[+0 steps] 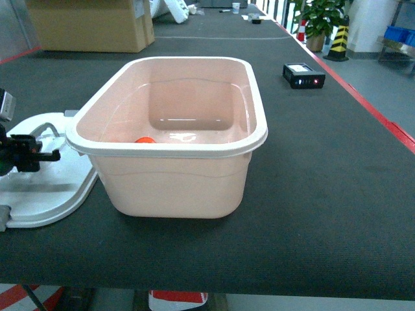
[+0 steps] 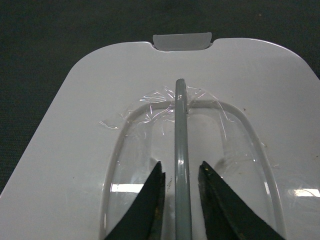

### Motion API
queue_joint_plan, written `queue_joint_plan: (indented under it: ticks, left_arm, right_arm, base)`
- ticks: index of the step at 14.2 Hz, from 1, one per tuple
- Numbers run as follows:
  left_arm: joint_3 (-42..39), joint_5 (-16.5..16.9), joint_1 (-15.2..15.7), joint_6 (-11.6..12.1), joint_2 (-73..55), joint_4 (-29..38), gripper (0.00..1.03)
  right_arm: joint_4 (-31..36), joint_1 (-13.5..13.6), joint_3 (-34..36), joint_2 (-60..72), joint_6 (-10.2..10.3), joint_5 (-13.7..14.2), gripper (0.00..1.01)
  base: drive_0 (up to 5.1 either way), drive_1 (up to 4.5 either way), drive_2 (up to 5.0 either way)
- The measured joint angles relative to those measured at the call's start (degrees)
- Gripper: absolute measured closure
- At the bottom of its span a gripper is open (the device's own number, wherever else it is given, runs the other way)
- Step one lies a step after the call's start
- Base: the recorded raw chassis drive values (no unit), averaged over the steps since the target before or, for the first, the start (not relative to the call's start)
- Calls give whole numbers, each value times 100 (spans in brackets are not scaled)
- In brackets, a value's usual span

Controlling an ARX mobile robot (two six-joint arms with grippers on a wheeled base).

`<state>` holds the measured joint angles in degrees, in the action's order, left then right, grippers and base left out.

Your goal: Pick capacitor and pack into box

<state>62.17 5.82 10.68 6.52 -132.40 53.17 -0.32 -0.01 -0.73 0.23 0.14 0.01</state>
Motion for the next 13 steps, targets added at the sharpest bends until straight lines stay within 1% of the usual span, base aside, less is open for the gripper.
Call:
queue_joint_plan:
  ticks: [3,4,6,7,8,9,10,11,12,13]
  left_arm:
    - [-2,76,9,11,2,-48,100]
    - [-107,66,7,59,85,-15,101]
    - [-389,55,48,33,494,-120,101]
    - [-546,-37,114,-66,1025,-323,101]
    - [-625,-223,149,-52,1460,-468,101]
    - [-710,-533,138,-33,2050,-745,101]
    - [-802,-844,48,-63,2767,-1058,101]
    - [-833,-1106,-221,-186,3405,-1375,101]
    - [-833,-1300,-610,-330,3877,-1655,101]
    - [-833,-1513,-1130,-531,4177,-1880,101]
  right_arm:
    - [0,0,0,0,0,0,3]
    - [0,0,0,0,0,2,3]
    - [2,0,0,0,0,0,3]
    - [-2,0,0,0,0,2,3]
    - [0,0,0,0,0,0,3]
    - [0,0,0,0,0,0,3]
    - [0,0,0,0,0,0,3]
    - [0,0,0,0,0,0,3]
    - [2,0,0,0,0,2,3]
    - [0,0,0,0,0,2,3]
  base:
    - [0,0,0]
    - [0,0,0]
    - [0,0,0]
    - [0,0,0]
    - [0,0,0]
    - [0,0,0]
    - [0,0,0]
    - [0,0,0]
    - [0,0,0]
    - [0,0,0]
